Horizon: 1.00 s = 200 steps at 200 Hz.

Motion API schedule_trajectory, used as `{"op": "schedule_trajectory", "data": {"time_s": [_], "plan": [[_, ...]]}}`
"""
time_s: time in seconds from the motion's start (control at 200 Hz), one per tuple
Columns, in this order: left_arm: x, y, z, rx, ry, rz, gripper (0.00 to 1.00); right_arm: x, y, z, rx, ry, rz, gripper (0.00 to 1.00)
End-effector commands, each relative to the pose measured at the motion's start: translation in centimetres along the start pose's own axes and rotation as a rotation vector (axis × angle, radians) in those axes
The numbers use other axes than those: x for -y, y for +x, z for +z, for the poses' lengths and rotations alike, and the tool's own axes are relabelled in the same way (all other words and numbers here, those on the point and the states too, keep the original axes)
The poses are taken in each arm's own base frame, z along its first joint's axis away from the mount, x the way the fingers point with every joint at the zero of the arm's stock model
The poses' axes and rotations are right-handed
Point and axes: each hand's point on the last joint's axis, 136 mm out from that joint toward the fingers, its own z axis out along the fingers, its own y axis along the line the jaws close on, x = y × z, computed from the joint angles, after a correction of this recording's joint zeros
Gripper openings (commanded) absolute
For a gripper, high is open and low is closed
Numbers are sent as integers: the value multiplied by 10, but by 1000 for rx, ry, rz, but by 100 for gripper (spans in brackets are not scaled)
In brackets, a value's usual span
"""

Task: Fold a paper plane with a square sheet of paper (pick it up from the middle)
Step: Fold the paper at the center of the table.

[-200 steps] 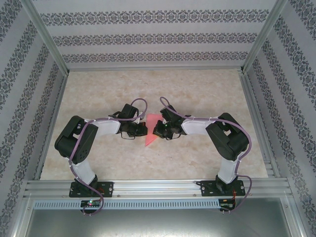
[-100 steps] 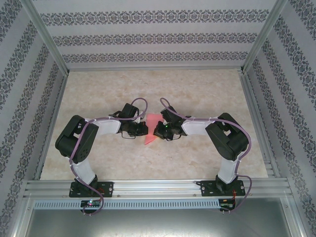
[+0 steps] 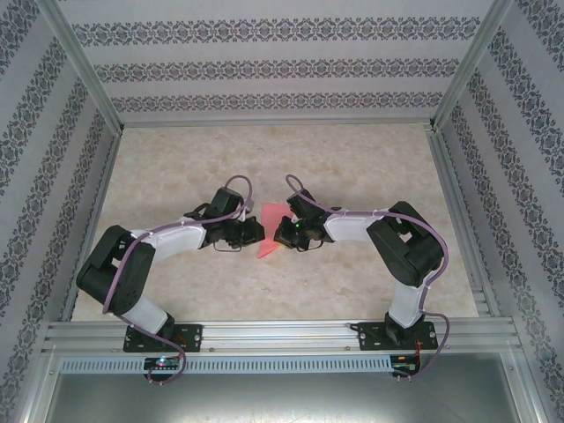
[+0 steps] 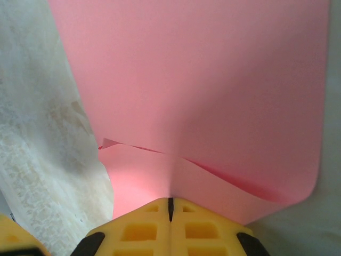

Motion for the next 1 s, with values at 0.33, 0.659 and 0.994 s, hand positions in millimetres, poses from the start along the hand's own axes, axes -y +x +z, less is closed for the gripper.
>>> {"op": "schedule_trajectory", "data": {"time_s": [0.33, 0.659, 0.994], "plan": [[7, 16, 29, -121, 52, -62, 9, 25, 7, 7, -11, 75, 37, 2], [-7, 35, 35, -176, 20, -93, 9, 27, 8, 8, -15, 81, 39, 2], [-24, 51, 36, -218, -30, -119, 10, 28, 8, 8, -16, 88, 46, 2]]}}
